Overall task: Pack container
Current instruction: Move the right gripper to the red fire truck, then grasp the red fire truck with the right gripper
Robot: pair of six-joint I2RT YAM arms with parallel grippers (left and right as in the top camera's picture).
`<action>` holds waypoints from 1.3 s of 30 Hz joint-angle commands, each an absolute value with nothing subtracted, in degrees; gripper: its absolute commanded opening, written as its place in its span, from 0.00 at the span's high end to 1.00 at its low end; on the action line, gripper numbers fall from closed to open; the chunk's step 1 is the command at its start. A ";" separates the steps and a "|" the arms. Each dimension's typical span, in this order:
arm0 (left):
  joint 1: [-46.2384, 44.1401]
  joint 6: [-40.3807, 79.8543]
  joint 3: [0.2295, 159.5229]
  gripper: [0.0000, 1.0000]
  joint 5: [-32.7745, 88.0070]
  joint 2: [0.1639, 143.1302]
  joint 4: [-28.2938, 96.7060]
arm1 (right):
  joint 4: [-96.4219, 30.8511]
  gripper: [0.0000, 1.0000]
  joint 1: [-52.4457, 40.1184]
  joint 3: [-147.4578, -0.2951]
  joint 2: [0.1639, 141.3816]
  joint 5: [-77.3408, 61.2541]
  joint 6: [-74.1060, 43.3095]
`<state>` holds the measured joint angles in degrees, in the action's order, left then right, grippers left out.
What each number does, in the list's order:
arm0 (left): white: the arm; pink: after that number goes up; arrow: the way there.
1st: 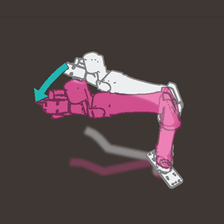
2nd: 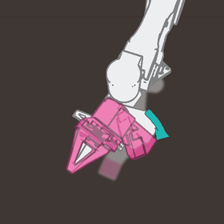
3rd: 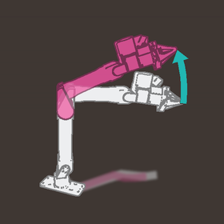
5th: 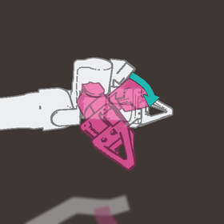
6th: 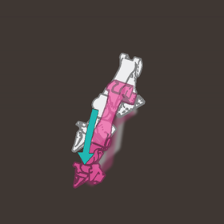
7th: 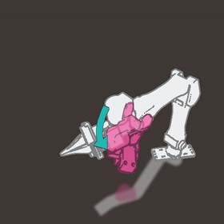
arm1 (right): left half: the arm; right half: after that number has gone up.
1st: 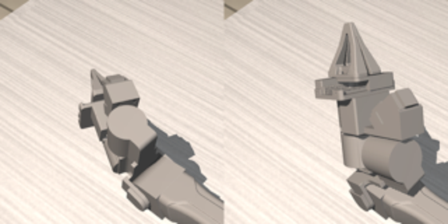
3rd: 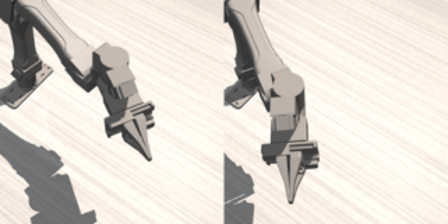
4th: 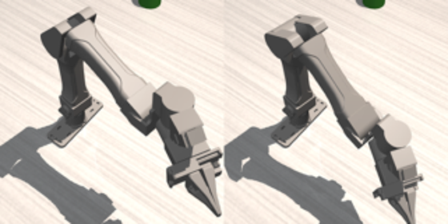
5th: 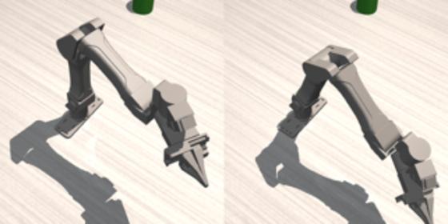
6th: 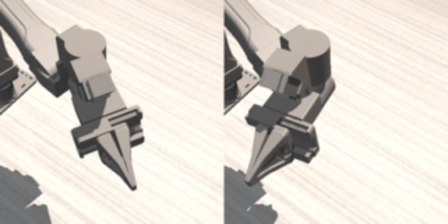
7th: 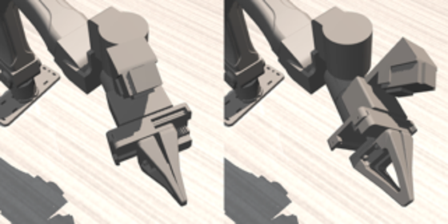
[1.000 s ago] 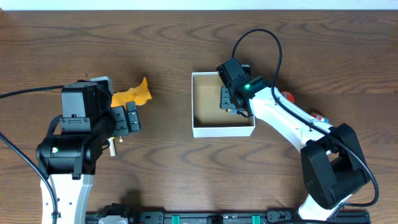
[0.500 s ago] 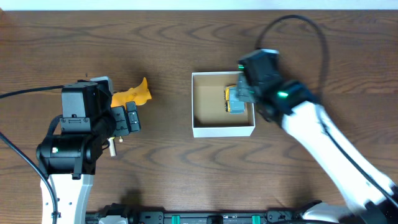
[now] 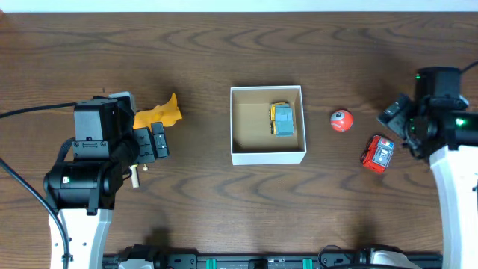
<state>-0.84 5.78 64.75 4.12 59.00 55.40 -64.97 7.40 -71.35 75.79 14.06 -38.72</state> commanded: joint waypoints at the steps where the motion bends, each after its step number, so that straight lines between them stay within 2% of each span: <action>1: -0.60 5.91 64.93 0.02 4.10 59.16 55.66 | -62.28 0.01 11.25 -66.67 78.78 7.20 -32.18; 7: -0.60 5.91 64.93 0.02 4.10 59.16 55.70 | -56.62 0.01 13.10 -60.07 84.75 4.01 -31.16; 15: -0.60 5.93 64.93 0.02 4.10 59.16 55.68 | -55.70 0.02 12.99 -58.74 89.30 3.84 -30.96; 25: -0.60 5.91 64.93 0.02 4.10 59.16 55.70 | -54.78 0.23 12.73 -58.70 89.71 2.50 -30.55; 39: -0.60 5.91 64.93 0.02 4.10 59.16 55.68 | -51.22 0.22 10.41 -58.28 92.51 1.39 -26.13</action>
